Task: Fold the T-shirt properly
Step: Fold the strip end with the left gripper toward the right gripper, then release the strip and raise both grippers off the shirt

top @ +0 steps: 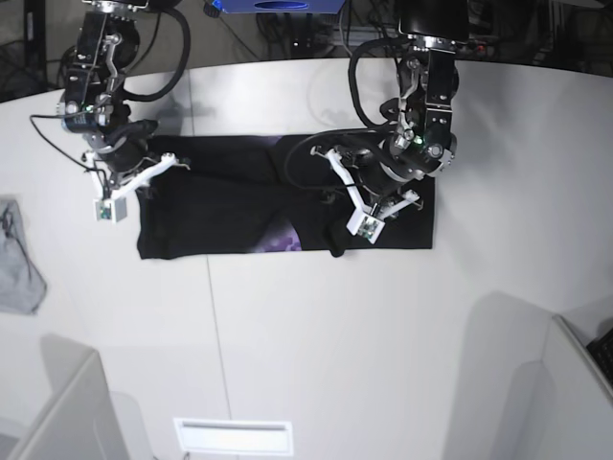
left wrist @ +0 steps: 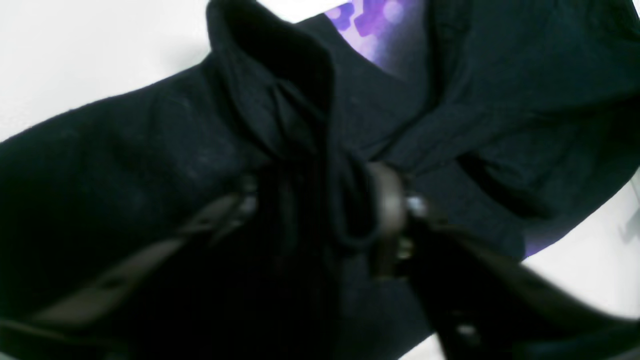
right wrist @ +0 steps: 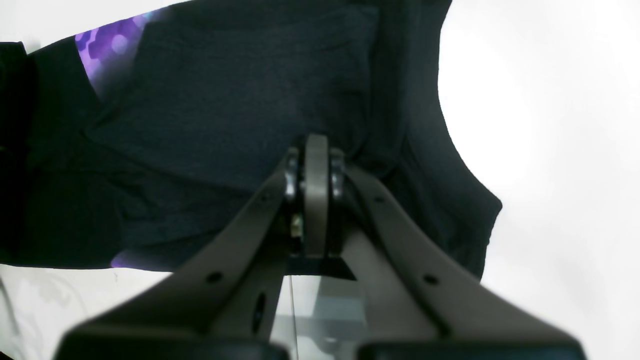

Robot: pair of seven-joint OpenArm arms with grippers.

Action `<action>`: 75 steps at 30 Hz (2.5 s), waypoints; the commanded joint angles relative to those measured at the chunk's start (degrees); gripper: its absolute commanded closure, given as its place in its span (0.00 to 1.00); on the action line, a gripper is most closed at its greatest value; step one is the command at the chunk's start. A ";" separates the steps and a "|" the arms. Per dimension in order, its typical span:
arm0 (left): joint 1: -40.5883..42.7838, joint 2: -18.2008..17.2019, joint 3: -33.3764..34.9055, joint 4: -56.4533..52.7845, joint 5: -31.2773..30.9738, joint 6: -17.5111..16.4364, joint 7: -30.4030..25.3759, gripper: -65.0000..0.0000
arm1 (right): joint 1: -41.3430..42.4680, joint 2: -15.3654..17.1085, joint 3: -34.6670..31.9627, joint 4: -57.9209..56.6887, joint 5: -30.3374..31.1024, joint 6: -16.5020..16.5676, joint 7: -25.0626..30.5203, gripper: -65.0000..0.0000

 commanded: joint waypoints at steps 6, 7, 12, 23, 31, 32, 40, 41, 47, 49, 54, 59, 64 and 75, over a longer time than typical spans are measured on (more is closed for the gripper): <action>-0.84 2.49 2.59 1.05 -0.84 -0.39 -1.04 0.43 | 1.02 0.34 0.25 0.87 0.47 0.20 0.98 1.00; -0.84 2.49 4.00 1.05 -0.84 -0.39 -1.04 0.43 | 1.02 0.34 0.25 0.87 0.47 0.20 0.98 1.00; -0.92 2.75 8.75 1.05 -0.84 -0.39 -1.22 0.43 | 1.11 0.34 0.25 0.87 0.47 0.20 0.98 1.00; 2.59 0.55 -6.64 11.86 -0.92 -0.39 -0.95 0.73 | 4.19 -0.45 8.16 0.87 5.83 0.20 -1.48 1.00; 5.49 -5.69 -25.36 13.18 -0.92 -0.65 -1.13 1.00 | 12.54 4.83 17.75 -12.49 24.03 0.20 -15.81 0.25; 6.46 -6.48 -27.47 13.09 -0.92 -0.65 -1.30 1.00 | 13.16 5.71 17.75 -15.04 25.97 0.20 -16.07 0.21; 8.66 -9.03 -39.17 11.95 -0.92 -7.60 -1.39 1.00 | 16.58 9.31 16.96 -25.94 28.69 0.20 -15.98 0.23; 8.57 -9.03 -40.05 11.42 -0.92 -8.12 -1.39 1.00 | 16.85 9.40 15.90 -26.74 28.69 0.20 -15.98 0.23; 8.75 -9.03 -41.63 10.54 -0.92 -8.21 -1.39 1.00 | 15.97 9.75 9.13 -29.20 28.69 0.20 -13.61 0.23; 8.75 -8.85 -41.45 10.72 -0.92 -8.21 -1.39 1.00 | 15.62 9.75 7.20 -28.85 28.69 0.20 -13.61 0.23; 8.48 -8.77 -41.45 10.45 -0.92 -8.21 -1.39 1.00 | 15.18 9.49 4.65 -28.76 28.69 0.20 -13.52 0.23; 8.39 -8.77 -41.19 10.28 -0.92 -8.21 -1.39 1.00 | 15.09 9.75 4.47 -29.11 28.60 0.20 -12.55 0.23; 8.31 -8.94 -36.35 7.81 -0.84 -8.21 -1.39 1.00 | 15.27 9.75 4.38 -28.76 26.23 0.20 -12.91 0.23; 7.08 -8.77 -32.40 3.95 -0.31 -8.12 -1.48 1.00 | 16.14 10.98 -0.28 -29.11 18.23 0.28 -12.64 0.23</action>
